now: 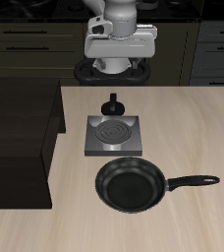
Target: Place the frypan on top of the shelf
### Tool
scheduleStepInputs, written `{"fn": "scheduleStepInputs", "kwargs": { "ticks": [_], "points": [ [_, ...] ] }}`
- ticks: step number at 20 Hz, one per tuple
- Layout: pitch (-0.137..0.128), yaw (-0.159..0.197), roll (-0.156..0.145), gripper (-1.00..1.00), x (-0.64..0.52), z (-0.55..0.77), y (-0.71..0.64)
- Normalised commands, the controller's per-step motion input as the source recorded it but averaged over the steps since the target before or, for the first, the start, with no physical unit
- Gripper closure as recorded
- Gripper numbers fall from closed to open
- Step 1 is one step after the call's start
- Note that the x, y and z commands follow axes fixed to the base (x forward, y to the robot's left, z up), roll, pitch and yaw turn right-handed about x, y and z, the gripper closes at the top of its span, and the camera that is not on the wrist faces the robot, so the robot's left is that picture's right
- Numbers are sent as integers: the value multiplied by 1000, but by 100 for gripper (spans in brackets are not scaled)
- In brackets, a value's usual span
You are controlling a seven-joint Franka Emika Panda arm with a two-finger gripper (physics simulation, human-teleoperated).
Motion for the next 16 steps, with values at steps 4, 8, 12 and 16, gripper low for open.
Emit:
{"fn": "scheduleStepInputs", "kwargs": {
  "ticks": [4, 8, 12, 16],
  "points": [
    [14, 21, -8, -100, 314, -29, 59],
    [4, 8, -7, -100, 194, 1, 74],
    [19, 18, 13, -100, 295, -29, 219],
    [-5, 19, 8, -100, 161, 19, 159]
  ]
}}
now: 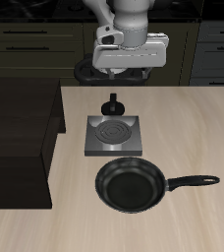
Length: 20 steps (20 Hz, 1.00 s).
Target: Place the frypan on top of the shelf
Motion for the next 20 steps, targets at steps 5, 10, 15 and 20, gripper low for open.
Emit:
{"fn": "scheduleStepInputs", "kwargs": {
  "ticks": [5, 10, 15, 20],
  "points": [
    [1, 7, 14, -100, 204, 53, 249],
    [-2, 18, 14, -100, 180, 28, 283],
    [5, 19, 16, -100, 168, 10, 275],
    [-11, 8, 11, -100, 237, 45, 170]
  ]
}}
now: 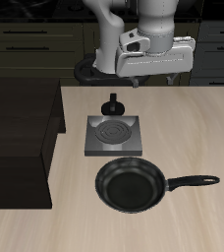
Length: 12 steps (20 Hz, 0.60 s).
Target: Place the frypan on top of the shelf
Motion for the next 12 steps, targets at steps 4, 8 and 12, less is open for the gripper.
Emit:
{"fn": "scheduleStepInputs", "kwargs": {
  "ticks": [4, 8, 12],
  "points": [
    [4, -28, 5, -100, 224, 17, 41],
    [8, 23, -3, -100, 287, -39, 79],
    [16, -8, 3, -100, 160, -73, 73]
  ]
}}
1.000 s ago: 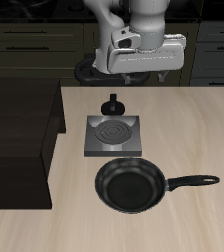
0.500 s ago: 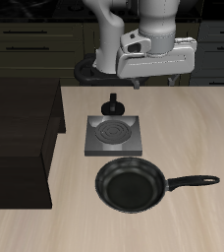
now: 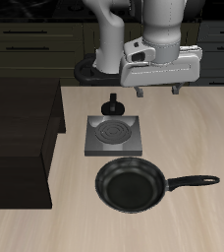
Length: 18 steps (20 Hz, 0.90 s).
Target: Place the frypan on top of the shelf
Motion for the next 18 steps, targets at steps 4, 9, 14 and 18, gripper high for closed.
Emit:
{"fn": "scheduleStepInputs", "kwargs": {
  "ticks": [4, 9, 14, 18],
  "points": [
    [1, 33, 25, -100, 133, -73, 185],
    [-30, 27, 13, -100, 62, -36, 69],
    [-3, 36, -17, -100, 127, -161, -98],
    [7, 47, -20, -100, 148, -315, -125]
  ]
}}
